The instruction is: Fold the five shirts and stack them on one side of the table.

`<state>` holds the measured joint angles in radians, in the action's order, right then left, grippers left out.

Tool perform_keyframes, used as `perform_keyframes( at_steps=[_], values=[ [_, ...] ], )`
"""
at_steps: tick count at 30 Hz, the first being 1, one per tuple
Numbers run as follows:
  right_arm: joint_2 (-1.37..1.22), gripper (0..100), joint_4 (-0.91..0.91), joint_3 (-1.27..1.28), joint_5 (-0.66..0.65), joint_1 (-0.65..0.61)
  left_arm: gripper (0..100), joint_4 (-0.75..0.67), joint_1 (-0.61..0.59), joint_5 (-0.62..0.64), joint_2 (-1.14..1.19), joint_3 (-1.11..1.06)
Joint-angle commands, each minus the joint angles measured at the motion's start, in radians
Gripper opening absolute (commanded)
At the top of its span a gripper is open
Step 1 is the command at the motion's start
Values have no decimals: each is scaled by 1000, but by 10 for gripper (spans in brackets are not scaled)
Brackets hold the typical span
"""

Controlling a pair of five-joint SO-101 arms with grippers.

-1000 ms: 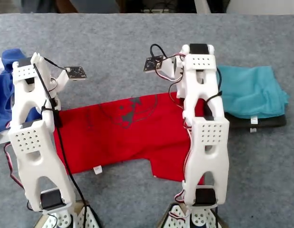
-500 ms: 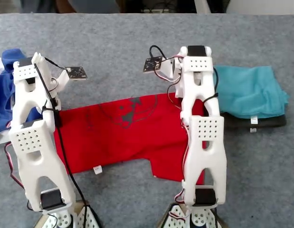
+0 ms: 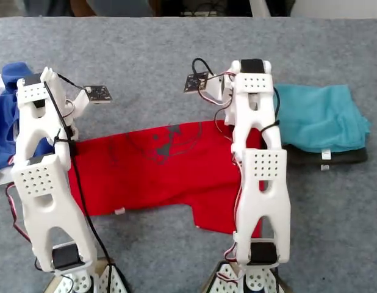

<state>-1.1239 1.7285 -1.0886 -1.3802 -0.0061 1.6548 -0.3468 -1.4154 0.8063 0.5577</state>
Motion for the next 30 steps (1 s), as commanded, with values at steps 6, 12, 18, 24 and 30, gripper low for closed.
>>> perform_keyframes(
  at_steps=[6, 12, 18, 24, 30],
  values=[
    [2, 13, -77, -99, 57, -5, 29, -196, 25, 180, 3, 13],
    [2, 13, -215, -99, 138, 3, 29, -290, 22, 261, -6, 13],
    [12, 13, -192, -156, 138, 0, 29, -270, -1, 267, -8, 113],
    [8, 13, -183, -231, 140, -3, 29, -230, -4, 267, 5, 245],
    [8, 19, -209, -229, 196, 0, 30, -259, -5, 379, 5, 243]
  ],
)
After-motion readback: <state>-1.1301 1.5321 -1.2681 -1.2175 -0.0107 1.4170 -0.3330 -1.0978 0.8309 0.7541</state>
